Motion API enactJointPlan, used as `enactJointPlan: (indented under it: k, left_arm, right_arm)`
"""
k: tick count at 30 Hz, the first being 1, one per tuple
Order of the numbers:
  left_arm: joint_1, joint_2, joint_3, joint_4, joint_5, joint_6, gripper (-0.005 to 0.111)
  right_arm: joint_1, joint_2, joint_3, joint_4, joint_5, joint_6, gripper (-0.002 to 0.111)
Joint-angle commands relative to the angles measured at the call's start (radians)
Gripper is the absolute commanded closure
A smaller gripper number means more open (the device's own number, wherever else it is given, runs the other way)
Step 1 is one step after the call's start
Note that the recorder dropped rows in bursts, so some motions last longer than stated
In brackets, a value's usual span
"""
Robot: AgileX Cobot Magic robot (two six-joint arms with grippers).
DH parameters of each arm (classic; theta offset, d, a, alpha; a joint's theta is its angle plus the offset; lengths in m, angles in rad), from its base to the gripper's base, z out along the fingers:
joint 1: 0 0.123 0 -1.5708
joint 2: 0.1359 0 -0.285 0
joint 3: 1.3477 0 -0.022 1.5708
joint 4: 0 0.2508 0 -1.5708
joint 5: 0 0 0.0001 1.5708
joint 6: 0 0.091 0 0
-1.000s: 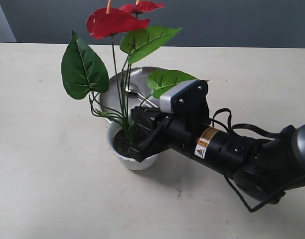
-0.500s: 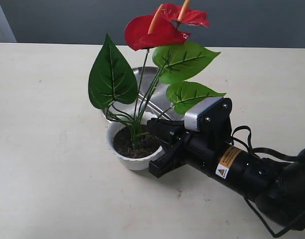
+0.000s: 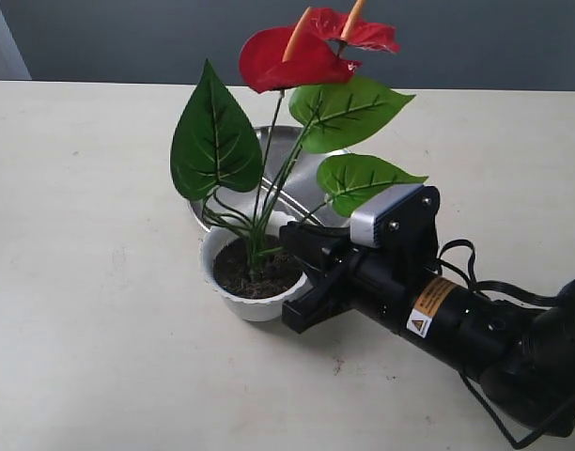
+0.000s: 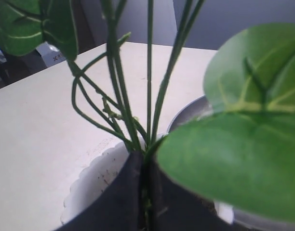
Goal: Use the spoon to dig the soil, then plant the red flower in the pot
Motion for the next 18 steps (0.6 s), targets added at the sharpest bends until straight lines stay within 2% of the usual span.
enactJointPlan:
  k: [1, 18]
  left_arm:
    - [-0.007, -0.004, -0.003, 0.000, -0.010, 0.000, 0.106]
    - [-0.007, -0.004, -0.003, 0.000, -0.010, 0.000, 0.106]
  right_arm:
    - [-0.001, 0.019, 0.014, -0.001, 0.082, 0.002, 0.108]
    - [-0.001, 0.019, 0.014, -0.063, 0.098, 0.009, 0.108]
